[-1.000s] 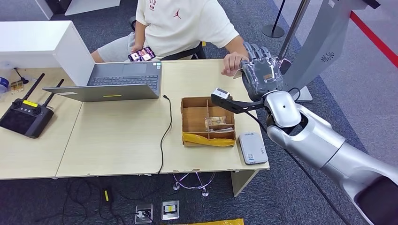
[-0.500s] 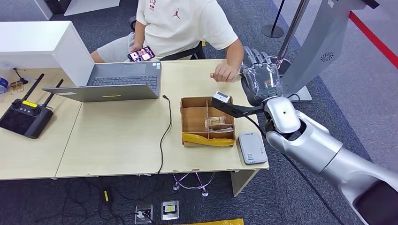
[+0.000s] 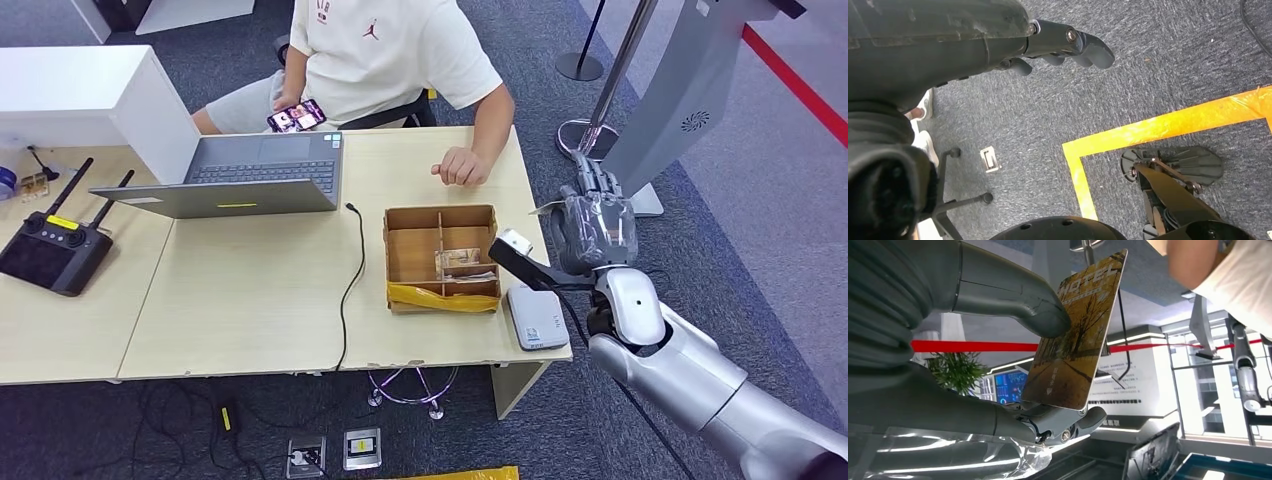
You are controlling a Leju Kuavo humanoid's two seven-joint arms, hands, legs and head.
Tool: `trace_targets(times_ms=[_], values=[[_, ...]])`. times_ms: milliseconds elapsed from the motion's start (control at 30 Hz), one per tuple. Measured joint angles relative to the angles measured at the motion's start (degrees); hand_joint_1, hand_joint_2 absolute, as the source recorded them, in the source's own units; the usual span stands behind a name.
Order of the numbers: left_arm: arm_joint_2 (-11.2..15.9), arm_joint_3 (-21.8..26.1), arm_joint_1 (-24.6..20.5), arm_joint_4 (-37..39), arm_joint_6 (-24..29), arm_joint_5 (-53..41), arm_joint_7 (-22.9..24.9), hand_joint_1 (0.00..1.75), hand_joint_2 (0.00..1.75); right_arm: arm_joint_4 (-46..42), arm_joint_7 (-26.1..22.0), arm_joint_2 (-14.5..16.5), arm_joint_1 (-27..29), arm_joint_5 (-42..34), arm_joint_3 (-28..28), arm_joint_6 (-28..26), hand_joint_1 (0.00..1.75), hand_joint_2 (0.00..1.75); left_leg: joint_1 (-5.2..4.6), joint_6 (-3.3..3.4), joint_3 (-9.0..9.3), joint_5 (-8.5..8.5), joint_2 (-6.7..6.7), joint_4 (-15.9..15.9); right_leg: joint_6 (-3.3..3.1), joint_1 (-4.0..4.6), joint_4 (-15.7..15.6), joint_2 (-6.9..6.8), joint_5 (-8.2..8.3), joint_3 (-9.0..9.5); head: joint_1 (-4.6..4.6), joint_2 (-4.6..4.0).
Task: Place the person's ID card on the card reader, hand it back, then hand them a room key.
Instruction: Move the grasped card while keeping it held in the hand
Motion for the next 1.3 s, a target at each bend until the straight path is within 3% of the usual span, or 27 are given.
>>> trace_targets(times_ms=[300,633,1300], values=[[0.0,1.4,-0.1,0.4,0.0,-1.7,-0.3,0.0,0.0,-1.2,-2.4,-0.5,5.3,1.4,-3.0,4.0,1.75,1.75,0.01,0.0,0.0,0.0,0.03,0.0,-0.01,0.01,0.0,0.03,0.01,0.0,-0.01,0.0],[0.1,3.5,-0.2,1.4,0.0,-2.9,-0.3,0.0,0.0,-0.5,-4.7,0.7,7.4,1.9,-2.8,9.8,1.75,1.75,0.02,-0.01,-0.03,0.0,0.02,0.0,-0.01,0.01,0.0,0.01,0.01,0.0,-0.01,0.0],[0.1,8.6,-0.2,2.4,0.0,-6.1,-0.8,0.0,0.0,4.4,-3.5,1.7,10.4,-3.7,-3.7,5.3,1.75,1.75,0.02,-0.02,-0.01,-0.01,0.02,0.0,-0.02,0.02,0.0,0.02,0.01,-0.01,-0.02,0.0]])
